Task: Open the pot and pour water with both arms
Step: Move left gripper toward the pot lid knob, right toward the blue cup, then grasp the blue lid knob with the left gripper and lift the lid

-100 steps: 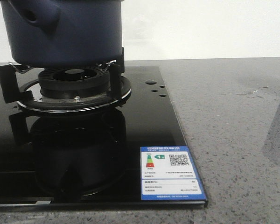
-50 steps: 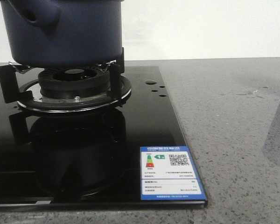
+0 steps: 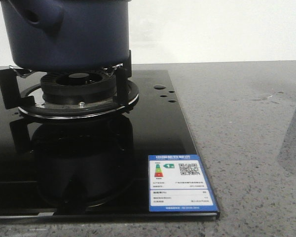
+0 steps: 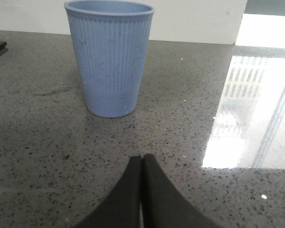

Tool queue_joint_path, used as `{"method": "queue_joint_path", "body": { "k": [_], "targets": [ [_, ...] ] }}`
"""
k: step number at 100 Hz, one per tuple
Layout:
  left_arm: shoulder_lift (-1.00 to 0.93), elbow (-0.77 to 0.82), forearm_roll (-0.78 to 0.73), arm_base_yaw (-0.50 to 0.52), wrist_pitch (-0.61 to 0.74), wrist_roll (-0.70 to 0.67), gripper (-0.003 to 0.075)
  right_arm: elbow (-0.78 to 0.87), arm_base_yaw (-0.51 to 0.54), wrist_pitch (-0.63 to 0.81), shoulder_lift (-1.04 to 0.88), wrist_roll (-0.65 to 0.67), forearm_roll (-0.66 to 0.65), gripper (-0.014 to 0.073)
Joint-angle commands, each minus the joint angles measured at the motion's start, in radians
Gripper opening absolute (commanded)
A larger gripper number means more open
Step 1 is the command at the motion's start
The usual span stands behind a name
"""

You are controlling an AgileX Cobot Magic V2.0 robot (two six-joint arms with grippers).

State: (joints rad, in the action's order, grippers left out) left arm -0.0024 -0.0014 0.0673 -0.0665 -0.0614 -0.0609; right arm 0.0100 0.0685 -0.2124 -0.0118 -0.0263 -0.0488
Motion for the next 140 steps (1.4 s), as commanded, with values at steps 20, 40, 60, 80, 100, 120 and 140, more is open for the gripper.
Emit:
{"method": "queue_joint_path", "body": {
  "k": [20,40,60,80,100,120,140],
  "targets": [
    [-0.025,0.013,0.008,0.001,0.073,-0.011,-0.0016,0.016,0.008,0.097,-0.018,0.000,-0.008,-0.0067],
    [-0.025,0.013,0.008,0.001,0.073,-0.011,-0.0016,0.016,0.008,0.097,-0.018,0.000,-0.003,-0.0067],
    [-0.025,0.013,0.010,0.001,0.079,-0.013,-0.0016,0.016,0.008,0.111,-0.018,0.000,0.123,-0.0067],
    [-0.025,0.013,0.169,0.001,0.110,-0.013,-0.0016,0.016,0.008,0.183,-0.018,0.000,0.326,-0.0067],
    [-0.025,0.000,0.436,0.001,0.146,-0.013,-0.0016,0.012,0.008,0.237,-0.018,0.000,0.636,-0.0067],
    [-0.021,-0.100,0.349,0.001,0.097,-0.011,-0.0016,-0.092,0.008,0.144,-0.016,-0.031,0.665,-0.0053],
    [0.078,-0.310,0.075,0.001,-0.060,-0.009,-0.0016,-0.273,0.008,-0.015,0.091,-0.198,0.611,-0.0053]
  ]
}}
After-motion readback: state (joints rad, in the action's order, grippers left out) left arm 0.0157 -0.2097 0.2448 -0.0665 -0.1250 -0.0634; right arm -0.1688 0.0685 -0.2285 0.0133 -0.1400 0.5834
